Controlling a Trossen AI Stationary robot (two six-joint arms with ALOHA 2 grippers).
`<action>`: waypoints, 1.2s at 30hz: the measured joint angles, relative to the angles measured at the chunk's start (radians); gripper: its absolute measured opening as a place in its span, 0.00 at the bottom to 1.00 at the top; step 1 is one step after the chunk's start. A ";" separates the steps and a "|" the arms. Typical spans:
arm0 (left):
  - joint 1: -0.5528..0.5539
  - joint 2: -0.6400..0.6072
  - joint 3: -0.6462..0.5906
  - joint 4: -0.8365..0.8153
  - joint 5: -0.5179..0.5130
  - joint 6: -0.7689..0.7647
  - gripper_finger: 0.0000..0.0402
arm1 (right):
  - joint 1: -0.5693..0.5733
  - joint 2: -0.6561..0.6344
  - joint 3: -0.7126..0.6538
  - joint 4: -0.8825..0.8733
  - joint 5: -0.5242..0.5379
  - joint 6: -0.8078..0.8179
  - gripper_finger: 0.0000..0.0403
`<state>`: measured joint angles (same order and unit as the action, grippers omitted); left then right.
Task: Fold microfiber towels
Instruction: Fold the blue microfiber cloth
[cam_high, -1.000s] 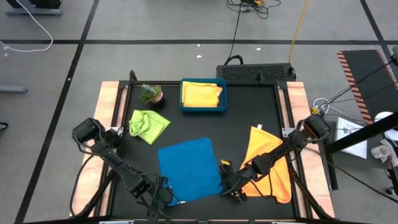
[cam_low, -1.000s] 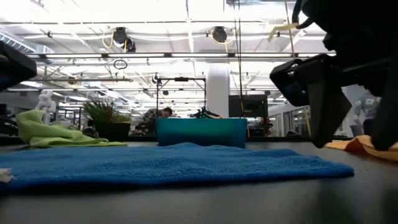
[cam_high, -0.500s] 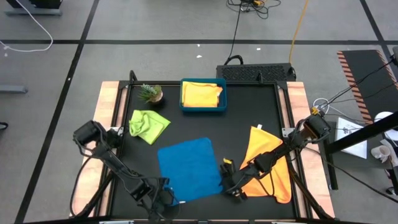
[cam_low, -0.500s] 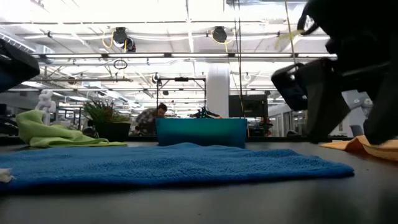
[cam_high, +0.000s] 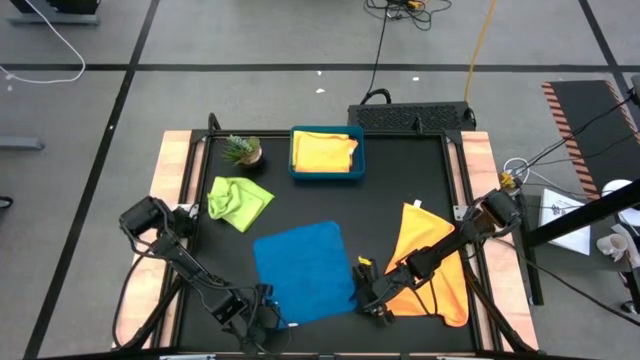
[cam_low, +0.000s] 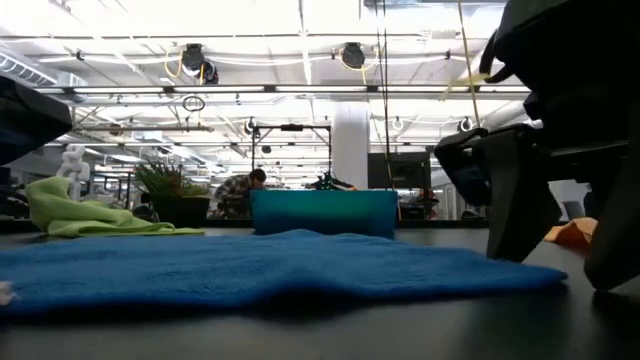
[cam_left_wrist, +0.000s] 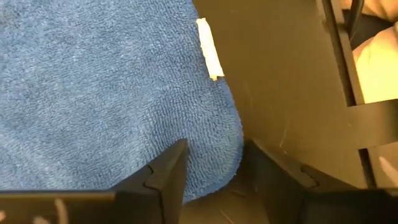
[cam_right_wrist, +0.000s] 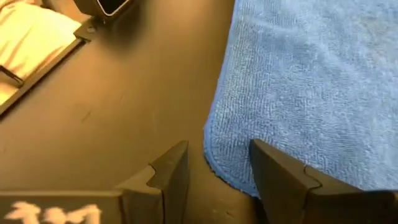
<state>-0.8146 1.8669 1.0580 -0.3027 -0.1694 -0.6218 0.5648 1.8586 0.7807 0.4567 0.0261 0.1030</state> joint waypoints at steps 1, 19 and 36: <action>-0.002 0.007 0.001 0.000 0.001 0.002 0.41 | 0.000 0.009 0.000 0.010 0.000 -0.001 0.40; -0.005 0.008 -0.001 0.011 -0.001 0.037 0.02 | -0.002 -0.030 -0.001 -0.064 0.054 -0.016 0.03; -0.022 -0.215 -0.003 -0.017 -0.043 0.116 0.01 | 0.026 -0.318 -0.002 -0.114 0.053 -0.067 0.00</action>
<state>-0.8364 1.6520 1.0550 -0.3197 -0.2126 -0.5058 0.5909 1.5408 0.7788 0.3430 0.0791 0.0361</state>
